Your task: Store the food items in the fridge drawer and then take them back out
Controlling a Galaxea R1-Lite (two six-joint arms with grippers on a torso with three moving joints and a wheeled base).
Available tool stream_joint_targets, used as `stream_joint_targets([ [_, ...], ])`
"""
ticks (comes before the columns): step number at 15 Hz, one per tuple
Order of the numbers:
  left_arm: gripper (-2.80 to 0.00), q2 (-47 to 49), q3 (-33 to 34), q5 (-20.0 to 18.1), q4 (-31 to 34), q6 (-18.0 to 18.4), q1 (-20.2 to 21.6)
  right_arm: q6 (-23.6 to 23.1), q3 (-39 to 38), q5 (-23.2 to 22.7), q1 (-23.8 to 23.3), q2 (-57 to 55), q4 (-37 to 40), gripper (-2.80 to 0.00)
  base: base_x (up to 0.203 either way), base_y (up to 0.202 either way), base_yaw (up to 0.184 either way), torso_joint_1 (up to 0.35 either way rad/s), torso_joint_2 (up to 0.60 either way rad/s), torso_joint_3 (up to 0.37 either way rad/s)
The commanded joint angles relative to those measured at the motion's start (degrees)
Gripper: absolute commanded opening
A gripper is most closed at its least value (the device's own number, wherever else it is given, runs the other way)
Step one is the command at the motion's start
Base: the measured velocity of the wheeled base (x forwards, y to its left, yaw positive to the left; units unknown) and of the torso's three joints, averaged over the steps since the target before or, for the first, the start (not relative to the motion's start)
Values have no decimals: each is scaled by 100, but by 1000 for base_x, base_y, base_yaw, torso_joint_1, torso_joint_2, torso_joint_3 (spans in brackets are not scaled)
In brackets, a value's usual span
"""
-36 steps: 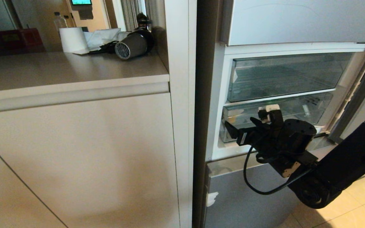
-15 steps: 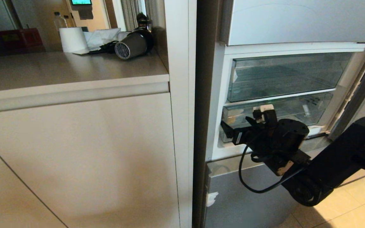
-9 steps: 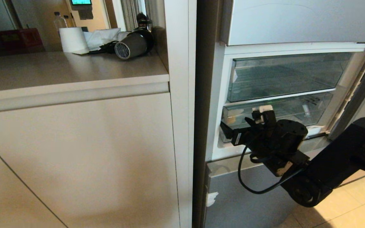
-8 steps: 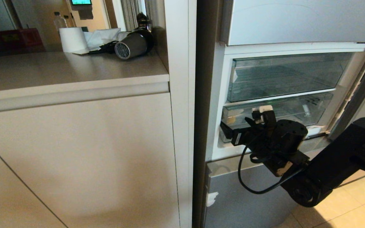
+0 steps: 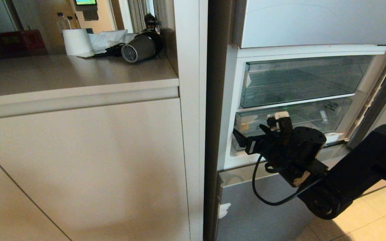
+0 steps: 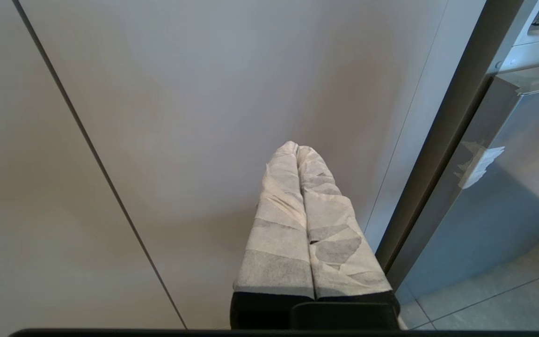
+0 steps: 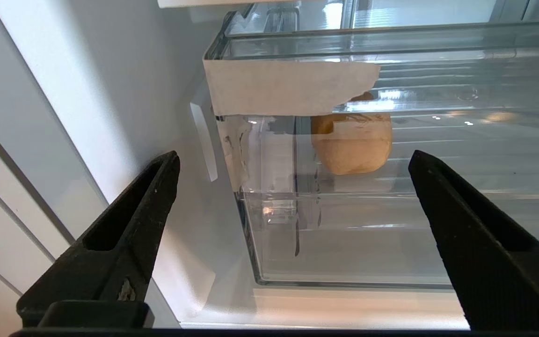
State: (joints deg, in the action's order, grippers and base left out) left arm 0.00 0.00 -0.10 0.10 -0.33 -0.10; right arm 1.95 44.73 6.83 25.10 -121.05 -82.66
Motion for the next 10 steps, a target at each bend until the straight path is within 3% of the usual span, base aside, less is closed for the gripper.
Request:
stream_joint_targets([
  [1,-280,9,0,1,-1,-2,1,-2,-8,12,4,21,-48,0,0,0,0,0,0,0],
  [10,-280,9,0,1,-1,-2,1,-10,-166,38,-5,143,-48,0,0,0,0,0,0,0],
])
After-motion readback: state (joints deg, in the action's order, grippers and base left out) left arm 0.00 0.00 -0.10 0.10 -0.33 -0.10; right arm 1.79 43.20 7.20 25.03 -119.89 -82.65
